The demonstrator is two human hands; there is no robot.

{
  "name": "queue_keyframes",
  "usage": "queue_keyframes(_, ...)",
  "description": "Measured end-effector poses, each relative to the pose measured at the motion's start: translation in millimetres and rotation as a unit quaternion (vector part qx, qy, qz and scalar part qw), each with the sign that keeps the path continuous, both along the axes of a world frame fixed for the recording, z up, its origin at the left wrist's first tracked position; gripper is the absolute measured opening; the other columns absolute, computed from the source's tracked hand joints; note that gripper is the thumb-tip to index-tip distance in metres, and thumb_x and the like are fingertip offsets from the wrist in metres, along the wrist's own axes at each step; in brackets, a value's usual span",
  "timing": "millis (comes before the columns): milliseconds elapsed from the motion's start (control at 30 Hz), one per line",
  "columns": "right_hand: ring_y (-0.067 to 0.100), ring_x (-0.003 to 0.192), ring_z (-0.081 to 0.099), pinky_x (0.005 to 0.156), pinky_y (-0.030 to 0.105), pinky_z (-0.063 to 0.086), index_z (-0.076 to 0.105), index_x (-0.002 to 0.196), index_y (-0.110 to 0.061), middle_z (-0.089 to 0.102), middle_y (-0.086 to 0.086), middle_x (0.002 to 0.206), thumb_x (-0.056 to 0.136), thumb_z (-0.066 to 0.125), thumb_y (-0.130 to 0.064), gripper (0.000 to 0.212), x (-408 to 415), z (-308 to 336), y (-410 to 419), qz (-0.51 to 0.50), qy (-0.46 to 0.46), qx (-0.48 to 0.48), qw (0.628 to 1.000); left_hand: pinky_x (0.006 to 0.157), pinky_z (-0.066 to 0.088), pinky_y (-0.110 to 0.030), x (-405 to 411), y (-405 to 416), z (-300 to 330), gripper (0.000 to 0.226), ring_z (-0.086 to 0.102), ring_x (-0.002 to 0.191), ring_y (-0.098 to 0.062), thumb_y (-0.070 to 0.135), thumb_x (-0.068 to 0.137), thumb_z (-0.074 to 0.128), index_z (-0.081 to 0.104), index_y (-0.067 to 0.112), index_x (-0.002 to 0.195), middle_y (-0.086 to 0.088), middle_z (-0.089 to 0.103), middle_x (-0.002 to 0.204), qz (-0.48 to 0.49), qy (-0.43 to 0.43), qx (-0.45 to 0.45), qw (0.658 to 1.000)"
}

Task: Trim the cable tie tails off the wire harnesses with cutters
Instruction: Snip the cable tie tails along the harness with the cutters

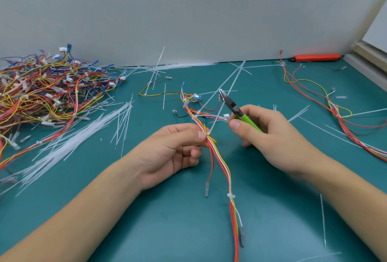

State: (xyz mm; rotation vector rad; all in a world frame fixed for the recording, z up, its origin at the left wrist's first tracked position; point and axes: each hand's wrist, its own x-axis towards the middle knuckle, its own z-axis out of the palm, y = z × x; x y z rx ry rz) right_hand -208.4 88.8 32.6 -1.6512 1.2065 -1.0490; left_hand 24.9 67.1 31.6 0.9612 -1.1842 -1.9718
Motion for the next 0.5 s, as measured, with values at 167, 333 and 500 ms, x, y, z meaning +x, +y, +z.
queue_keyframes(167, 0.005, 0.064, 0.051, 0.069, 0.032, 0.05, 0.072, 0.1, -0.031, 0.056, -0.017, 0.067, 0.087, 0.067, -0.043, 0.018, 20, -7, 7, -0.026, -0.099, 0.041, 0.994, 0.061, 0.052, -0.022, -2, 1, -1, 0.01, 0.058, 0.059, -0.012, 0.019, 0.081, 0.078, 0.076, 0.014, 0.09, -0.009, 0.073, 0.089, 0.0, 0.003, -0.019, 1.0)
queue_keyframes(333, 0.006, 0.072, 0.056, 0.071, 0.022, 0.046, 0.07, 0.098, -0.031, 0.063, -0.009, 0.077, 0.093, 0.074, -0.035, 0.007, 5, -4, 4, -0.064, 0.098, -0.054, 0.992, 0.062, 0.054, -0.024, -2, 0, -1, 0.003, 0.06, 0.063, -0.014, 0.018, 0.078, 0.074, 0.074, 0.019, 0.076, -0.004, 0.07, 0.079, 0.027, 0.035, -0.004, 0.999)
queue_keyframes(500, 0.005, 0.1, 0.059, 0.092, 0.019, 0.042, 0.068, 0.113, -0.035, 0.067, -0.019, 0.099, 0.084, 0.069, -0.039, 0.029, -20, 7, -1, -0.057, 0.291, -0.122, 0.947, 0.062, 0.055, -0.027, 0, -2, 0, 0.003, 0.063, 0.064, -0.016, 0.019, 0.069, 0.073, 0.071, 0.018, 0.071, -0.003, 0.067, 0.075, 0.068, 0.082, 0.037, 0.994)
